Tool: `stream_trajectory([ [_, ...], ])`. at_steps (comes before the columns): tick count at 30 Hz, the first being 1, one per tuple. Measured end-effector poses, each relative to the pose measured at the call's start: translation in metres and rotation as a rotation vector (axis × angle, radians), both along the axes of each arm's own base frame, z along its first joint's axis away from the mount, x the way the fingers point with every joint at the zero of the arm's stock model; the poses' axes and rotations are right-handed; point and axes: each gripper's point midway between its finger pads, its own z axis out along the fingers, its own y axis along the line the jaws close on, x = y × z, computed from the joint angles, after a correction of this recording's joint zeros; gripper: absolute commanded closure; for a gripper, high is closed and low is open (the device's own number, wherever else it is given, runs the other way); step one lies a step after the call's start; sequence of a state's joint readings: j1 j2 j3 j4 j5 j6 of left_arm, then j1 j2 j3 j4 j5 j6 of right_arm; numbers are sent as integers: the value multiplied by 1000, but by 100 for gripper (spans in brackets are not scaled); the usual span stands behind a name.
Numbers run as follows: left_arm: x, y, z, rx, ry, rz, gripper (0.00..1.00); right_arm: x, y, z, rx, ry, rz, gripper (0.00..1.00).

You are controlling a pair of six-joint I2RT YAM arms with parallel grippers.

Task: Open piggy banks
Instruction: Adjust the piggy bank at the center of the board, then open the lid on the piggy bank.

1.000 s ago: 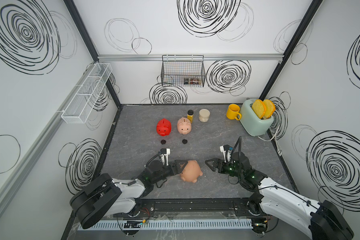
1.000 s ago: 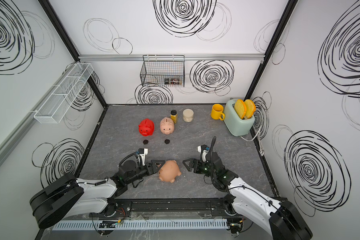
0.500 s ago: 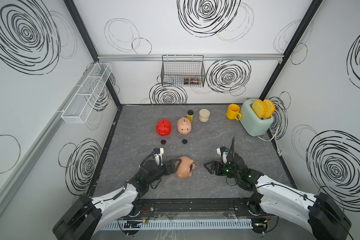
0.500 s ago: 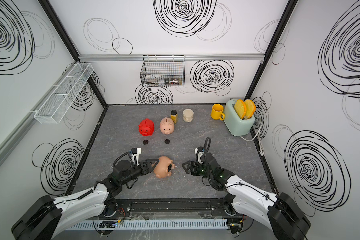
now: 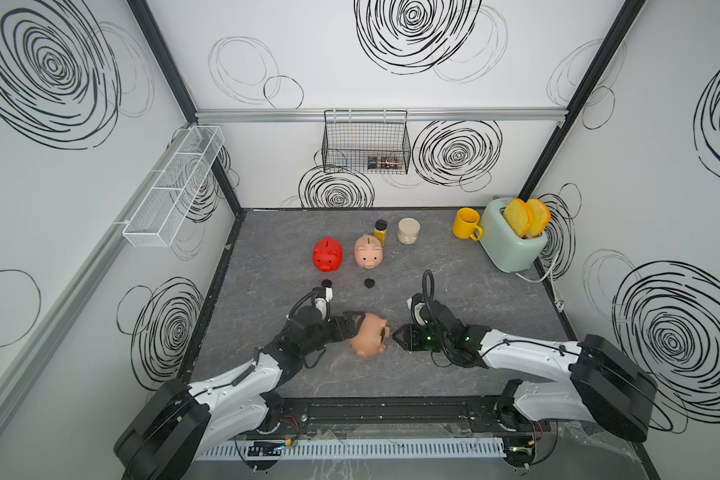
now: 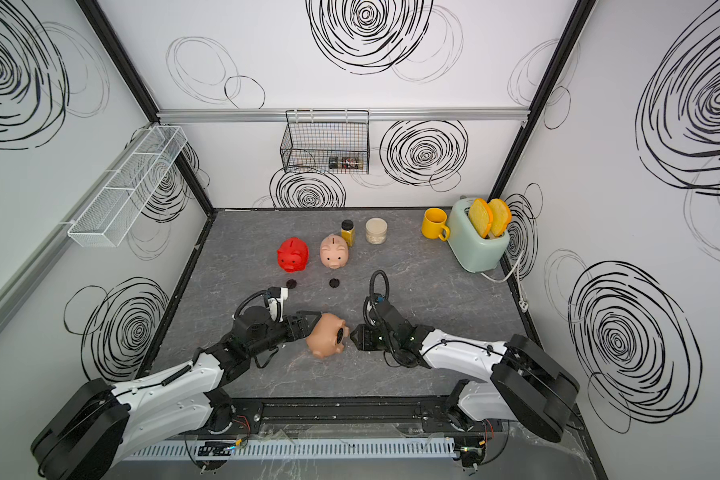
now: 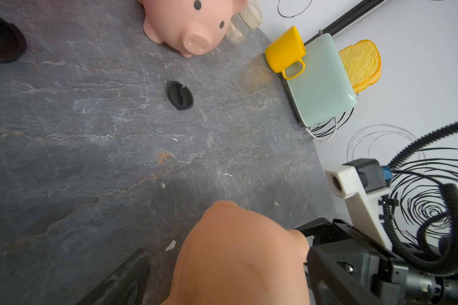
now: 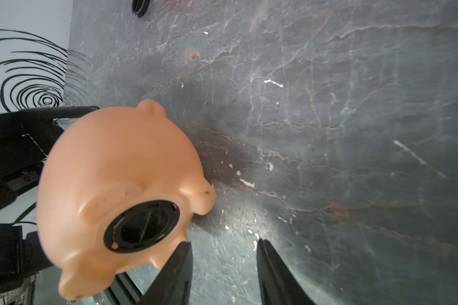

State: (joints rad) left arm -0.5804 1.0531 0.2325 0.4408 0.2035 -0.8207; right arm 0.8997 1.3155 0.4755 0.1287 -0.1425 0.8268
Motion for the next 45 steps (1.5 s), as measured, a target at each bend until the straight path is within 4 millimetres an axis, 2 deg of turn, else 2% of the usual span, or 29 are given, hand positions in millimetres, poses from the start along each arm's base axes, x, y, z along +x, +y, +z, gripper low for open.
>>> stream_trajectory([
  [7, -3, -7, -8, 28, 13, -56, 4, 2, 0, -5, 32, 32, -29, 64],
  [14, -10, -14, -11, 32, 16, -110, 4, 3, -13, -14, 54, 70, -66, 64],
  [23, -15, -23, -4, -3, -9, -161, 4, 1, -11, -6, 103, 60, -55, 63],
  [38, -19, -27, -15, -3, 15, -186, 4, 2, -14, 5, 183, 53, -69, 64],
  [45, -19, -24, -16, -12, 5, -168, 2, -9, -16, 10, 282, 67, -85, 67],
])
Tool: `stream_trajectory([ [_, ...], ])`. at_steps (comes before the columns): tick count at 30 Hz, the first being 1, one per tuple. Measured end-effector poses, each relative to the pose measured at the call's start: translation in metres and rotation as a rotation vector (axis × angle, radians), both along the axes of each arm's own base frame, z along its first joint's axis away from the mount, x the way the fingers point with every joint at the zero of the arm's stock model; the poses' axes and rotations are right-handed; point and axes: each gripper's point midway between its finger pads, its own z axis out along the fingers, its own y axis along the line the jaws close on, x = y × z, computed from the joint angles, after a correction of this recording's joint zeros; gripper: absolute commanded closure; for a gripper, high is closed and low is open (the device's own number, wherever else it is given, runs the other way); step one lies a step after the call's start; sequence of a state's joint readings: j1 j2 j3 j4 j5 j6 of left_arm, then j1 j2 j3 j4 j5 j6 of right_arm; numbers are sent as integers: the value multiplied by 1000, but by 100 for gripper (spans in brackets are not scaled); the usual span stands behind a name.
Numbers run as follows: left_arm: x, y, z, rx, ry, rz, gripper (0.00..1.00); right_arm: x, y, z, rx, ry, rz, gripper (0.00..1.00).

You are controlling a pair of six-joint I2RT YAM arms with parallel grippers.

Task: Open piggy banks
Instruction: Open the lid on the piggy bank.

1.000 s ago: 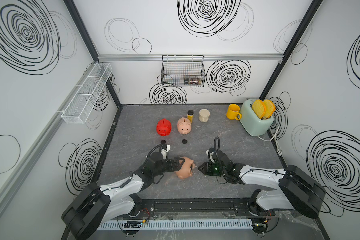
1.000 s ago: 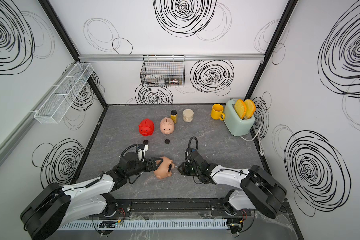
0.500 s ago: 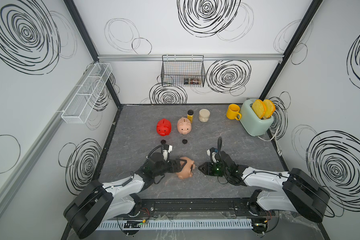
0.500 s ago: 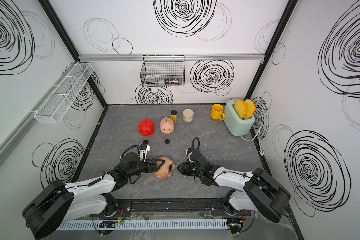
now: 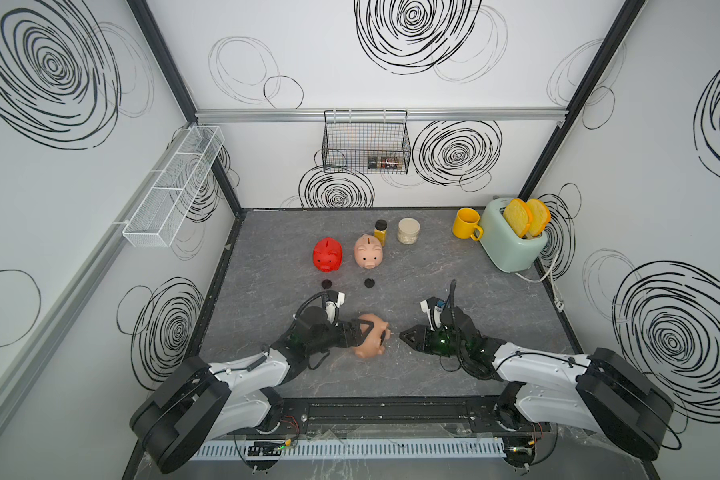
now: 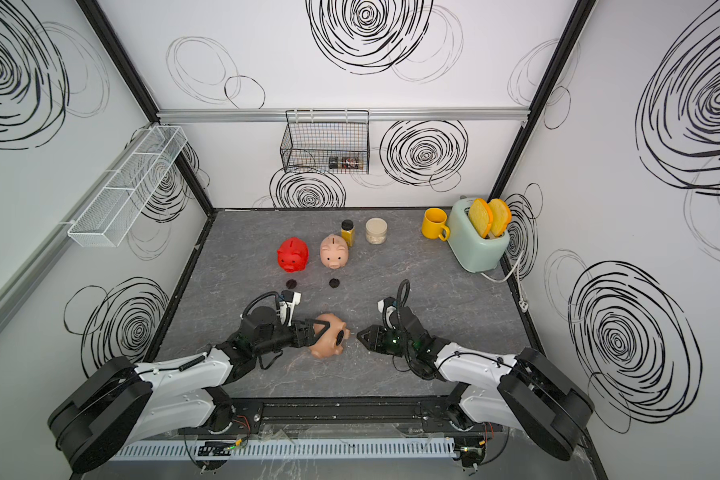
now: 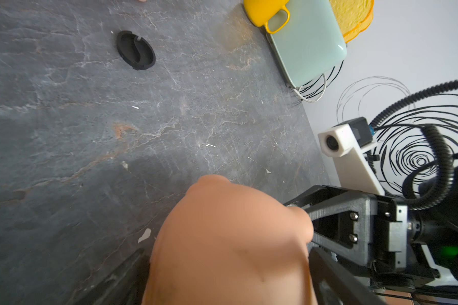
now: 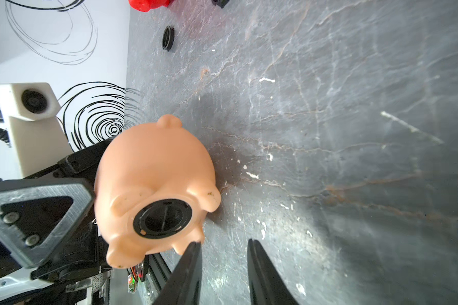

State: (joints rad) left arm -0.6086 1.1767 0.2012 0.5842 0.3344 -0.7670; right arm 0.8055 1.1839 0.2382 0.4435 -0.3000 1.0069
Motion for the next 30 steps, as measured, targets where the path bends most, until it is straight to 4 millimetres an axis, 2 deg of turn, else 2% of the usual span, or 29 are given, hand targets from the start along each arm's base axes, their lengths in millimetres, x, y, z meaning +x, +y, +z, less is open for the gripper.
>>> stream_trajectory([
  [3, -1, 1, -1, -7, -1, 7, 0, -4, 5, 4, 41, 0, 13, 68],
  [10, -1, 3, -1, -31, 1, 29, 4, -4, 16, 16, 129, -6, 31, 72],
  [18, 2, 5, 0, -52, 7, 59, 8, -9, 26, 9, 139, 31, 64, 73],
  [30, 4, 4, -1, -65, 11, 72, 8, -10, 37, 15, 188, 65, 66, 76],
])
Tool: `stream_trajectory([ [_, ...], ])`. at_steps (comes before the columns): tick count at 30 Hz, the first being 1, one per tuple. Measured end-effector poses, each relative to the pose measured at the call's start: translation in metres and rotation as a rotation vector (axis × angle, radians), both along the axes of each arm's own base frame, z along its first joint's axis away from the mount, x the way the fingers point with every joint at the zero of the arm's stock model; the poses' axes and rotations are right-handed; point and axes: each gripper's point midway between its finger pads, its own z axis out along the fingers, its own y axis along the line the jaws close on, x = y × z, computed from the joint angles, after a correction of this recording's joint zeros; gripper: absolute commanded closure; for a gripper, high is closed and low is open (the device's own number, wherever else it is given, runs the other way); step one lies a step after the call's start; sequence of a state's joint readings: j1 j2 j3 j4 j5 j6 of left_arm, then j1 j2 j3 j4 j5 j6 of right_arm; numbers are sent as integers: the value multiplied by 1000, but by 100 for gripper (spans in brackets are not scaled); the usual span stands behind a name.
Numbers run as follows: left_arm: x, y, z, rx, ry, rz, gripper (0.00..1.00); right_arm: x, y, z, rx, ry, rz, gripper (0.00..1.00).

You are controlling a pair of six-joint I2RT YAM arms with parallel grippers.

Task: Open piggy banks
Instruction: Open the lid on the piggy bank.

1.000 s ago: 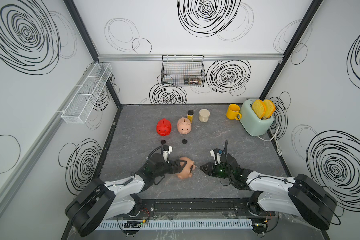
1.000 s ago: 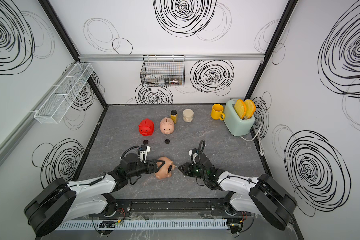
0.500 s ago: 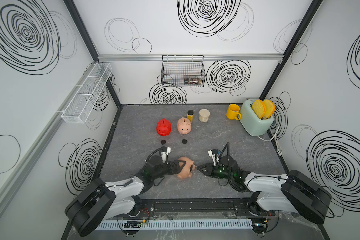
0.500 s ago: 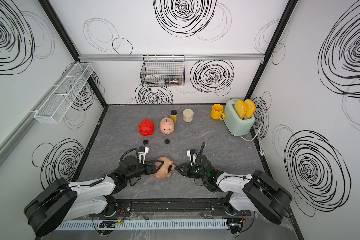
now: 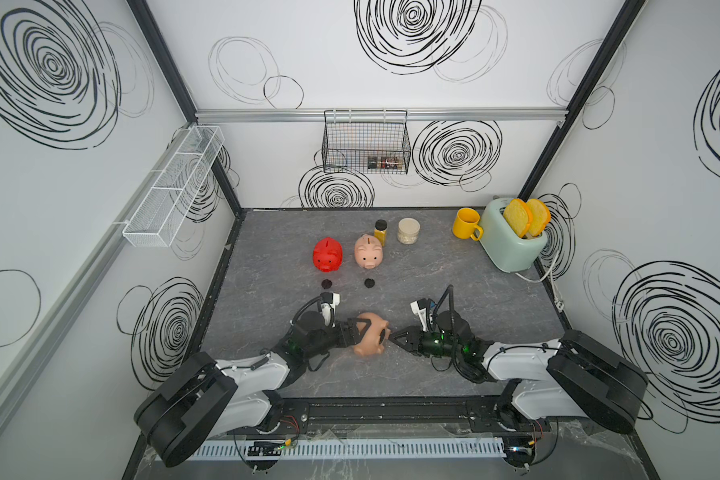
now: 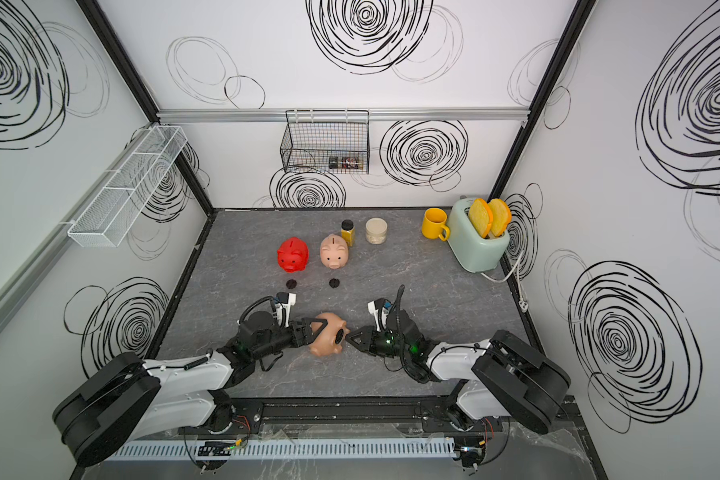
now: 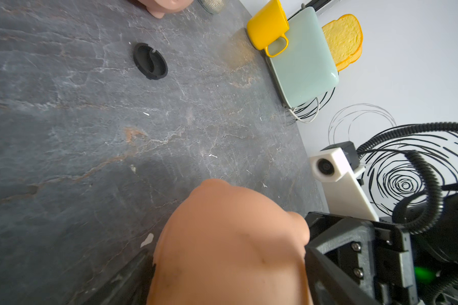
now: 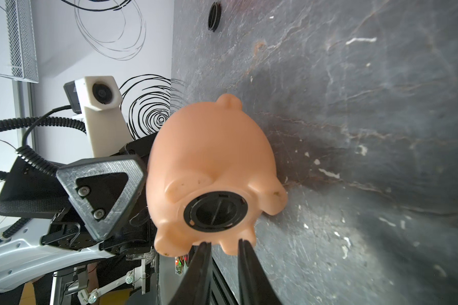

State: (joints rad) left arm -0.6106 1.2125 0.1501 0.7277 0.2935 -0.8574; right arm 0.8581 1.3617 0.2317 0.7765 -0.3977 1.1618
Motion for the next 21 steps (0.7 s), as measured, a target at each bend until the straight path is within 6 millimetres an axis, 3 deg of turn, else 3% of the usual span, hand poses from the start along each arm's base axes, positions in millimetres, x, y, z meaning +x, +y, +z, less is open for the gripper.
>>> stream_trajectory([
  [21, 0, 0, 0, -1, 1, 2, 9, 4, 19, 2, 34, 23, 11, 77],
])
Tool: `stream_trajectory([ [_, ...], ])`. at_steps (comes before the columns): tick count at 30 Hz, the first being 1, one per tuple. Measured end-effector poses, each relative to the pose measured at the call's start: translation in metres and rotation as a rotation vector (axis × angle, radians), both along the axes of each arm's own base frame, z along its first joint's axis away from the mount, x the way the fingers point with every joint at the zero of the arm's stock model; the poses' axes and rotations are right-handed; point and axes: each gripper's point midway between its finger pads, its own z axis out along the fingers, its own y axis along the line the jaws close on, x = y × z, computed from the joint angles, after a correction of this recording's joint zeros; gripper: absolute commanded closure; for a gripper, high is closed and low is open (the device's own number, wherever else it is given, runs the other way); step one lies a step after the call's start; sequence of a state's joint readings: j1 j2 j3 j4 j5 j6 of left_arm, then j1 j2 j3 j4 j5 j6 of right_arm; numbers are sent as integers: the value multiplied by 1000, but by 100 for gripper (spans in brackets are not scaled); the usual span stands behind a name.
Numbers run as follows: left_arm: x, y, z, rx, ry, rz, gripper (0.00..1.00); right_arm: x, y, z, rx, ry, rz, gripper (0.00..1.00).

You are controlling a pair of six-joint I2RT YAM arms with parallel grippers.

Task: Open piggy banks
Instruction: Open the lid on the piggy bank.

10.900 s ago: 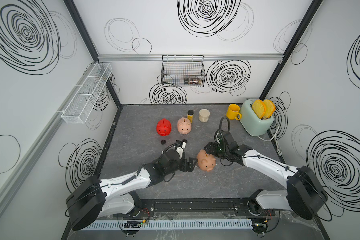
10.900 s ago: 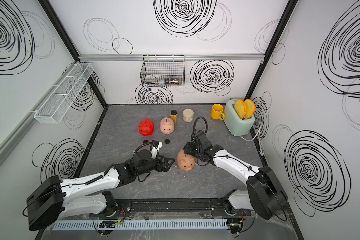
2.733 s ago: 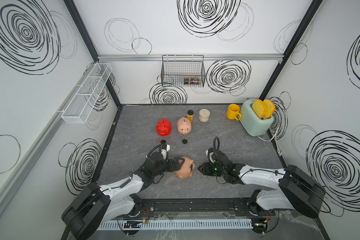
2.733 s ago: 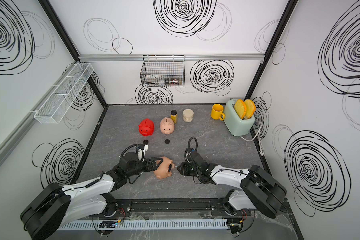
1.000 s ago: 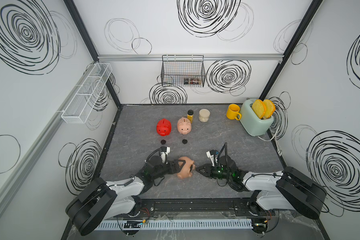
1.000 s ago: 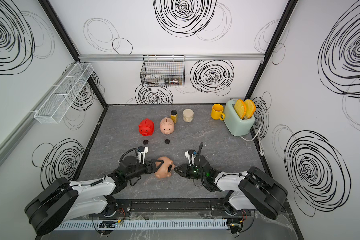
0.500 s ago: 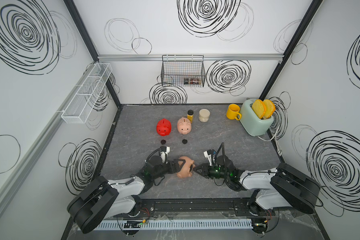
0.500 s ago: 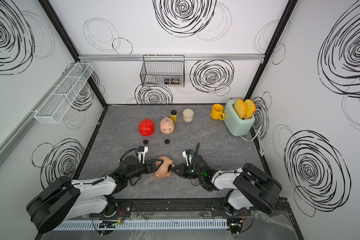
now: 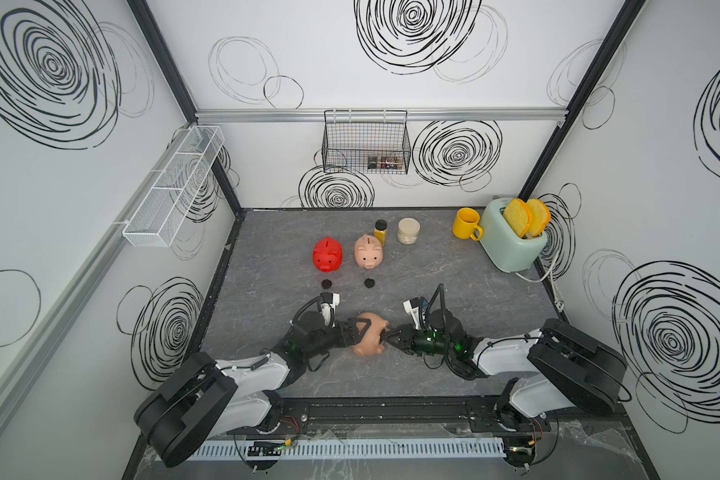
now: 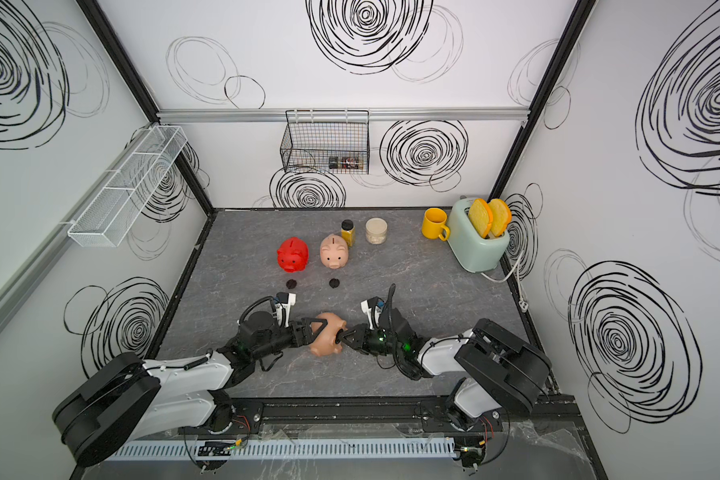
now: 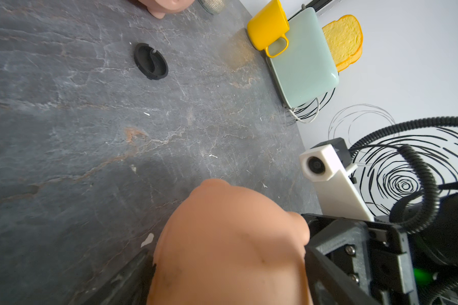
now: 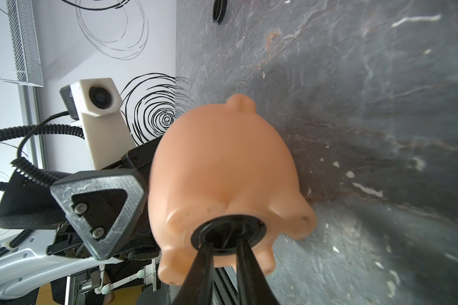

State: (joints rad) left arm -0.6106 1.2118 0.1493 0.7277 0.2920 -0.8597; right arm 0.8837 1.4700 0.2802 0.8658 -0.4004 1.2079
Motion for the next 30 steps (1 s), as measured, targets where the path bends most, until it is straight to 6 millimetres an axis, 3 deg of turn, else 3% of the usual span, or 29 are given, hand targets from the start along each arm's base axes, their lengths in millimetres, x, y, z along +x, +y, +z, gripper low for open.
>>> stream_trajectory([
  [11, 0, 0, 0, -1, 2, 1, 8, 0, 1, -8, -9, 19, 2, 78],
  [30, -3, -2, 0, -3, 0, 7, 8, 3, 5, -4, 26, 33, -13, 78],
])
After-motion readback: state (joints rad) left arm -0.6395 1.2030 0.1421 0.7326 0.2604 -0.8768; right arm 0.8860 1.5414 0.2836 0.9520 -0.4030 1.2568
